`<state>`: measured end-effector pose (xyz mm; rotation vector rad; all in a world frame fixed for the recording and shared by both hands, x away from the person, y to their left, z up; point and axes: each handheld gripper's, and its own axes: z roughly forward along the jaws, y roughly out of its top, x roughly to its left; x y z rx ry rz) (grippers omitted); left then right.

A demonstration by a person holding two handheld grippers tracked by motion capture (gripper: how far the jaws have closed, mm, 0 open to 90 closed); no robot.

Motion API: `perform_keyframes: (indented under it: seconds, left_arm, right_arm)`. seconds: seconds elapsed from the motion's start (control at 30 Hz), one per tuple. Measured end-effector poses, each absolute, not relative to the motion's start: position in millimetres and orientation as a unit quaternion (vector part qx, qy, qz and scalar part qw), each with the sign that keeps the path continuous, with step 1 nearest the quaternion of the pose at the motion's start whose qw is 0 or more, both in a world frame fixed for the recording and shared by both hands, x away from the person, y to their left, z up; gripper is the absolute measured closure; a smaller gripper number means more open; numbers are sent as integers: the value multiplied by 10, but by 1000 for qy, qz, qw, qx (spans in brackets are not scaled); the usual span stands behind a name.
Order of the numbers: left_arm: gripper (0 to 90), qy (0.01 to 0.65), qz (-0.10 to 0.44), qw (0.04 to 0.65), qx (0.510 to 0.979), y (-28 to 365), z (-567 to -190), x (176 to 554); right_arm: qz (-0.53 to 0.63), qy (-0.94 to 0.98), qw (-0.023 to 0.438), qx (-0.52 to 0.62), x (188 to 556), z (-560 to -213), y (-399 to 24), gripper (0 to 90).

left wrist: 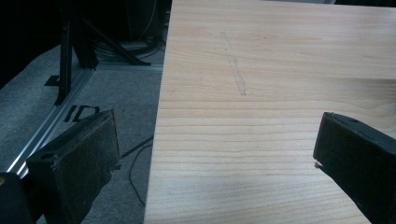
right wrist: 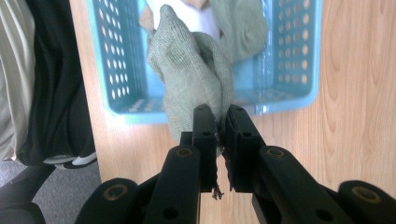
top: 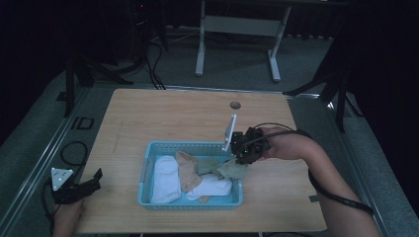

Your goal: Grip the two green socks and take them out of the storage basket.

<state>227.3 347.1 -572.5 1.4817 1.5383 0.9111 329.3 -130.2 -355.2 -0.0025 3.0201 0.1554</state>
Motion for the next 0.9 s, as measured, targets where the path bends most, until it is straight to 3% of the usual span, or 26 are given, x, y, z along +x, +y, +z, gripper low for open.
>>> perform_keyframes:
  seconds: [0.53,0.9]
  left_arm:
    - [7,609,361,397,585,3469,-5726,2276]
    - [7,610,360,395,585,3467,-5725,2277]
  right_arm:
    - [52,993,52,95,3382,-3733,-2235,835]
    - [44,992,29,115,3373,-3939,-2481,835]
